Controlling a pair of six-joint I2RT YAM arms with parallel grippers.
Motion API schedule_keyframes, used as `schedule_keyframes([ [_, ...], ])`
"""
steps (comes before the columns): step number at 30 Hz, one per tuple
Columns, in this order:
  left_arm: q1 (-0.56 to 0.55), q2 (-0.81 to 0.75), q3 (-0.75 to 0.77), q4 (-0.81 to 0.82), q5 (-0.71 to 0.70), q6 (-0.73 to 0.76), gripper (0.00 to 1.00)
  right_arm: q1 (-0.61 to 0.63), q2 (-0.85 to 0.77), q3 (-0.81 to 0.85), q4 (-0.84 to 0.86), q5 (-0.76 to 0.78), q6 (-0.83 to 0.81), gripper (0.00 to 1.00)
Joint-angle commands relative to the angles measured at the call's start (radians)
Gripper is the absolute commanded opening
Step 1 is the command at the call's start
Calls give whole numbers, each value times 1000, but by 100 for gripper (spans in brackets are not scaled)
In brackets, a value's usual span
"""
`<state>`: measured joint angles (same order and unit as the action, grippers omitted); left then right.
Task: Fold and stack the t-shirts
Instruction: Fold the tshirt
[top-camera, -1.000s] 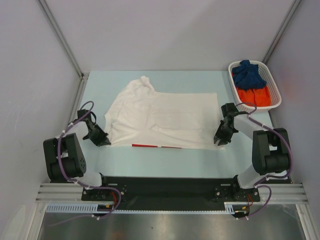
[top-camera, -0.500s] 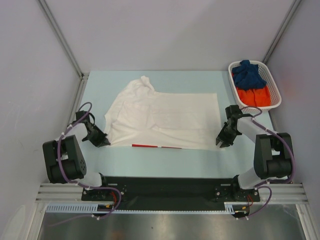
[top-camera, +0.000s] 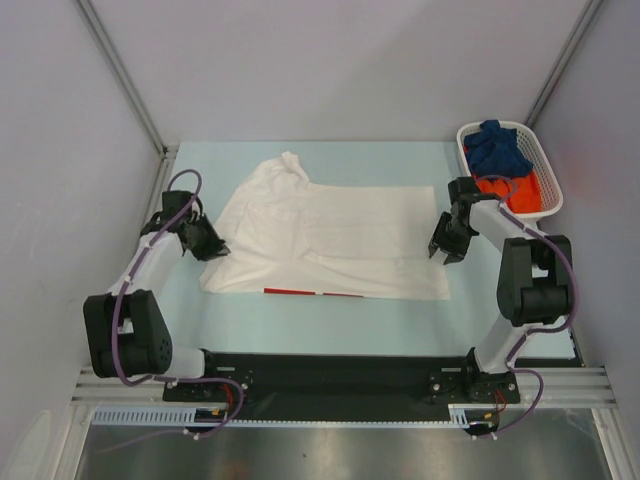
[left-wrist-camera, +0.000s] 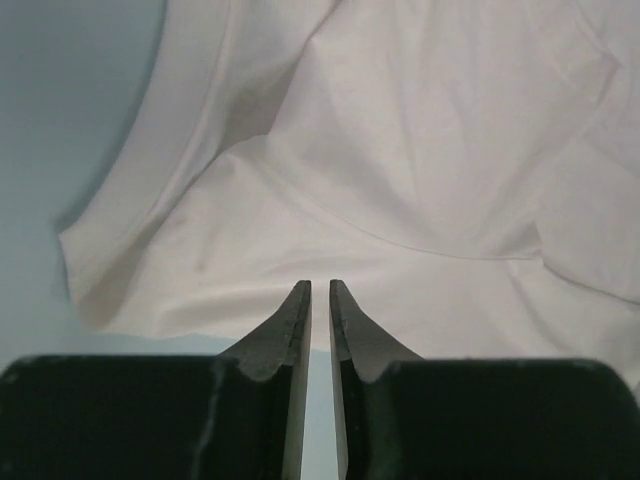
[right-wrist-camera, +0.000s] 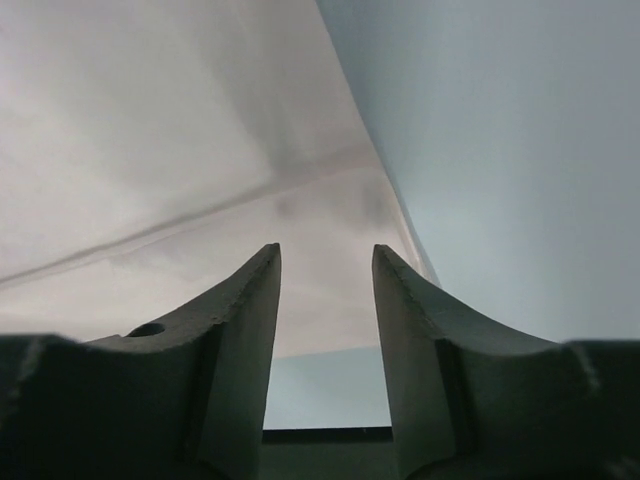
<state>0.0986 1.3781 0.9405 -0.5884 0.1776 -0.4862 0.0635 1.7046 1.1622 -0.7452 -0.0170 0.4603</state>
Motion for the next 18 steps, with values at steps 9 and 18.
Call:
schedule_keyframes([
  [9, -2, 173, 29, 48, 76, 41, 11, 1, 119, 71, 15, 15, -2, 48],
  [18, 26, 225, -9, 42, 56, 26, 4, -11, 162, 88, 10, 84, 21, 41],
])
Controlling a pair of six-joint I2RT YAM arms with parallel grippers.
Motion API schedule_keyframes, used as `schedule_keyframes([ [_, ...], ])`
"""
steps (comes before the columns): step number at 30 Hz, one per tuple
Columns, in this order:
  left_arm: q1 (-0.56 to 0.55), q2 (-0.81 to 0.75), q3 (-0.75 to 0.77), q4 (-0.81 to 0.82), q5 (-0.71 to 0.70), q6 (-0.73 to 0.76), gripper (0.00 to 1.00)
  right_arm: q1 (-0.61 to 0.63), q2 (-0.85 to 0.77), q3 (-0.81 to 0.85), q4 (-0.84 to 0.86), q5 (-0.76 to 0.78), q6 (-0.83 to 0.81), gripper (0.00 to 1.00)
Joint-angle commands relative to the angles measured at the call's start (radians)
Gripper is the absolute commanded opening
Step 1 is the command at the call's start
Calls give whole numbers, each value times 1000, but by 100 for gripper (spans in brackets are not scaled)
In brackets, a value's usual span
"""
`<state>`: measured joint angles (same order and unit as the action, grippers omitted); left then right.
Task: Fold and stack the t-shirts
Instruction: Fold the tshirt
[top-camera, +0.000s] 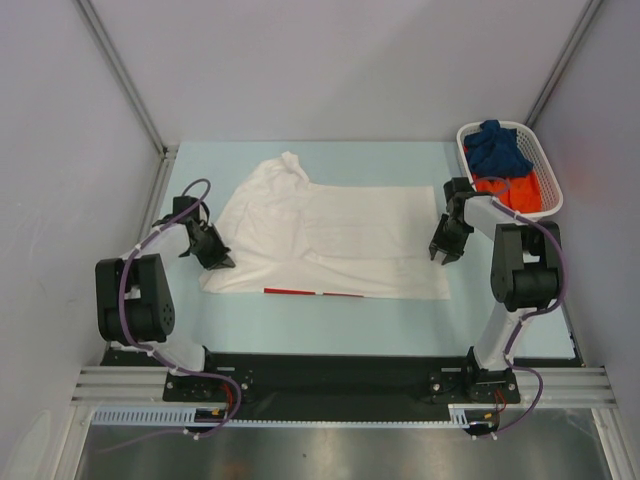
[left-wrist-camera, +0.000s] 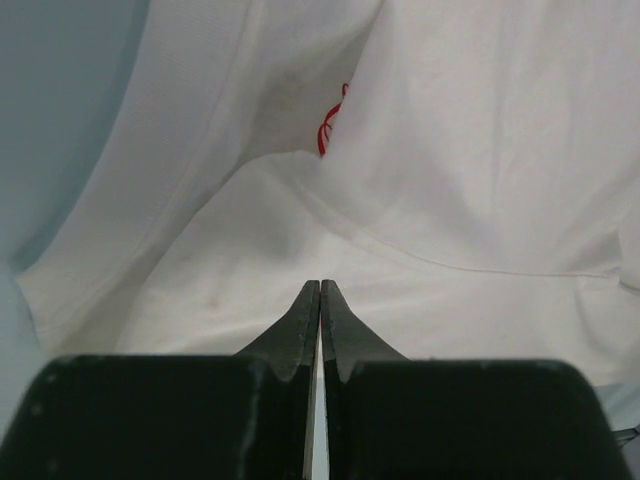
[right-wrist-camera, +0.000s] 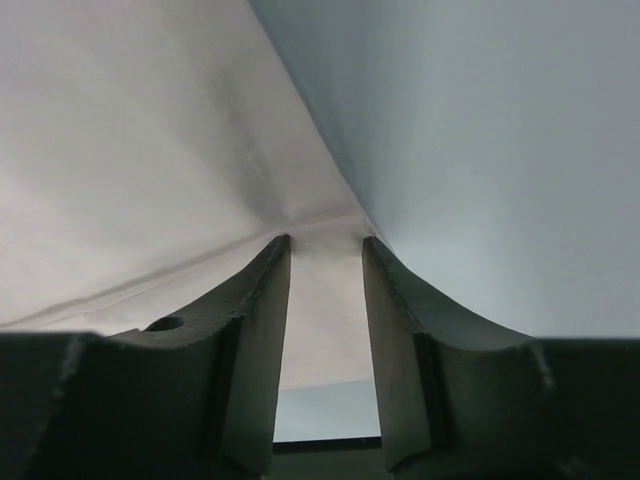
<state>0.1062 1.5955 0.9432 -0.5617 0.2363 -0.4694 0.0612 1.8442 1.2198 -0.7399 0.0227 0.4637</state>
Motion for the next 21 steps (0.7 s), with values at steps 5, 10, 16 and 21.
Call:
schedule_keyframes([
  [5, 33, 30, -21, 10, 0, 15, 4, -23, 50, 9, 31, 68, 26, 33],
  [10, 39, 38, -24, -3, -9, 29, 3, -37, 73, 0, 42, 66, 10, 0],
  [16, 39, 37, -44, -3, -15, 26, 4, -54, 50, 4, 36, 83, 7, 0],
  [21, 66, 21, -73, -3, -48, 17, 1, -52, 44, 18, 24, 76, 6, 7],
])
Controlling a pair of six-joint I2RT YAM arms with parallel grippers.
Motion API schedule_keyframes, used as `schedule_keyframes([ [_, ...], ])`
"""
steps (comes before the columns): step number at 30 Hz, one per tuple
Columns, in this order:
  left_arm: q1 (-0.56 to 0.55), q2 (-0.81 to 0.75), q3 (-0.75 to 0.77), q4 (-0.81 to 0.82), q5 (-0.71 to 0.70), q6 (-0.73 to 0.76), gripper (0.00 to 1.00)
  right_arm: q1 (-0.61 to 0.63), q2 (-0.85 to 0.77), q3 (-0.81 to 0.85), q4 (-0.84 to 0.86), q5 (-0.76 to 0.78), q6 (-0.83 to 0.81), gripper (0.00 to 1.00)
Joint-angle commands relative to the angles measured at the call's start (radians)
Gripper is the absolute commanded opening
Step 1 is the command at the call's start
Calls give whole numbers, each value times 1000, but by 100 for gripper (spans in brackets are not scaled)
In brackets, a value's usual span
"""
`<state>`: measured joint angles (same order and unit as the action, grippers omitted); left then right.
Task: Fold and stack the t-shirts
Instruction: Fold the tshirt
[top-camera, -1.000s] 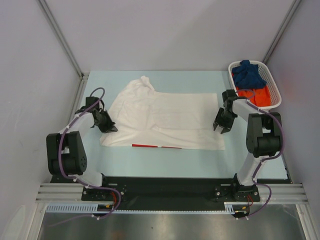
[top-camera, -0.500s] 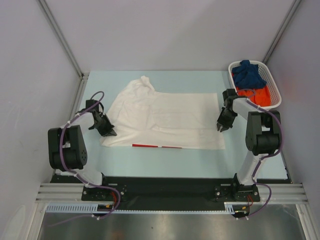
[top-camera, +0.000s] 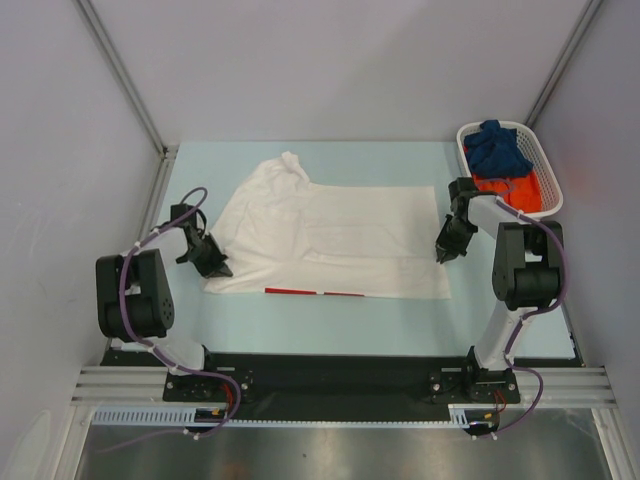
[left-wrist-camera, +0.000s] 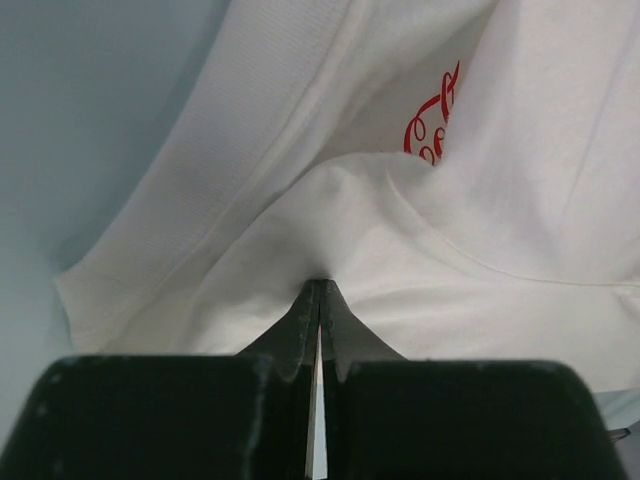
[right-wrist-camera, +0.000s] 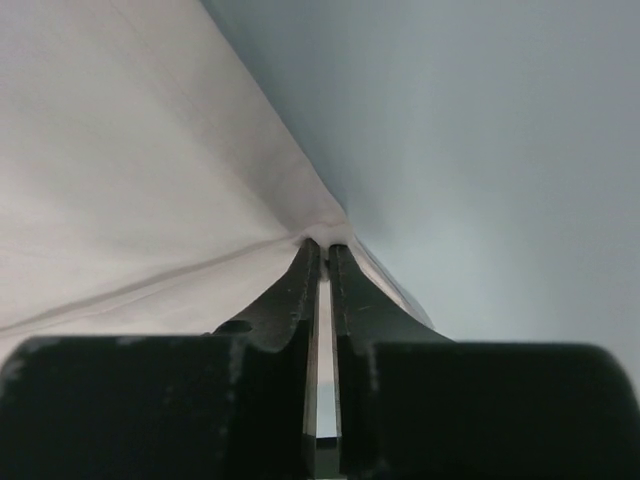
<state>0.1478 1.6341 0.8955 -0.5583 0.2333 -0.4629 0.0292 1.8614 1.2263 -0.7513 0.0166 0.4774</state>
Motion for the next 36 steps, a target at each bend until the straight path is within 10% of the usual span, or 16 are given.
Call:
schedule_keyframes([
  [1, 27, -42, -32, -2, -48, 12, 1, -47, 27, 10, 32, 74, -10, 10],
  [10, -10, -146, 45, -31, -38, 56, 44, 3, -45, 64, -19, 51, -63, 36],
  [18, -30, -186, 25, -23, 3, 9, 40, 100, -146, 79, -100, 108, -115, 51],
  [36, 78, -171, -159, 38, -57, -65, 19, 98, -146, -206, 46, 13, -42, 32],
])
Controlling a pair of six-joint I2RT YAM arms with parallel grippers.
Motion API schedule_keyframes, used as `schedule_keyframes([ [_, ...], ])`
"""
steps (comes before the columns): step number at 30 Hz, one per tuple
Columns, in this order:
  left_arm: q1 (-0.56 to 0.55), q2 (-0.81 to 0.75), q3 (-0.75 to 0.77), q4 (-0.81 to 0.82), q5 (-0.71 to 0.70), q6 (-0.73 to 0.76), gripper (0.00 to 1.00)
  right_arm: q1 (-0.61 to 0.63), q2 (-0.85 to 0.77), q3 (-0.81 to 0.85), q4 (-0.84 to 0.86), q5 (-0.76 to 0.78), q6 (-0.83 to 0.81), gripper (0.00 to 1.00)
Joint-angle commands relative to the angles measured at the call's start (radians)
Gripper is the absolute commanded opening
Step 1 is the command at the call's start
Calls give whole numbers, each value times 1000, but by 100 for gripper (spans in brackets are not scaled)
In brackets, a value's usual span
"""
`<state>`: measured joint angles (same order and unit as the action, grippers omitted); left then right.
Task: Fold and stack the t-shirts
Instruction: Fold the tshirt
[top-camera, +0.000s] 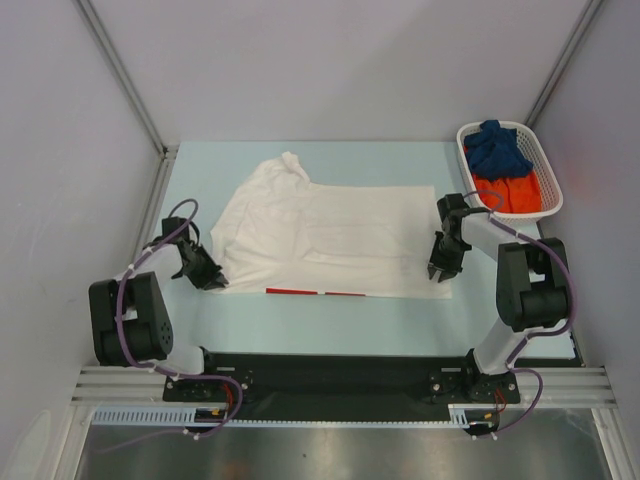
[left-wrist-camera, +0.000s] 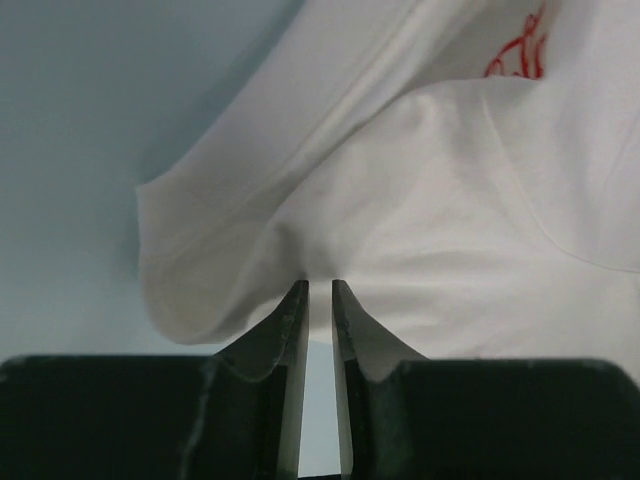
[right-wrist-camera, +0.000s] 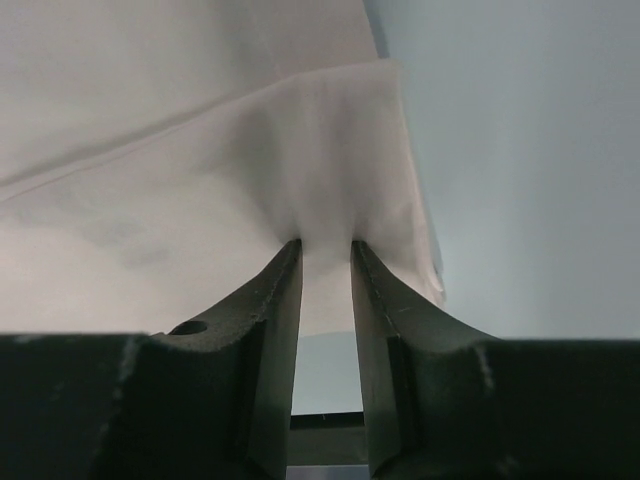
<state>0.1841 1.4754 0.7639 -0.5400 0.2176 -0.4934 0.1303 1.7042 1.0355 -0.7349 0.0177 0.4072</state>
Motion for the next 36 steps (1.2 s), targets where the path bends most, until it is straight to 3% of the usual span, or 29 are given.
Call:
schedule_keyframes([
  [1, 75, -6, -35, 15, -38, -40, 19, -3, 11, -34, 31, 14, 38, 32],
  [7, 144, 37, -64, 6, -49, -30, 28, -3, 12, -107, 58, 11, 53, 36],
  [13, 153, -38, -77, -34, -63, -51, 31, 8, 6, -158, 66, -9, 73, 37],
  [22, 261, -38, -109, -83, -53, -105, 25, 25, -89, -270, 60, -9, 122, 38],
  [28, 327, -46, -104, -106, -61, -111, 27, 43, -146, -296, 43, -9, 162, 39],
  [32, 325, -72, -91, -95, 22, -86, 18, 52, -175, -269, 9, 7, 150, 39],
  [36, 327, -181, -106, -112, -4, -108, 24, 51, -212, -258, -20, -4, 159, 39],
])
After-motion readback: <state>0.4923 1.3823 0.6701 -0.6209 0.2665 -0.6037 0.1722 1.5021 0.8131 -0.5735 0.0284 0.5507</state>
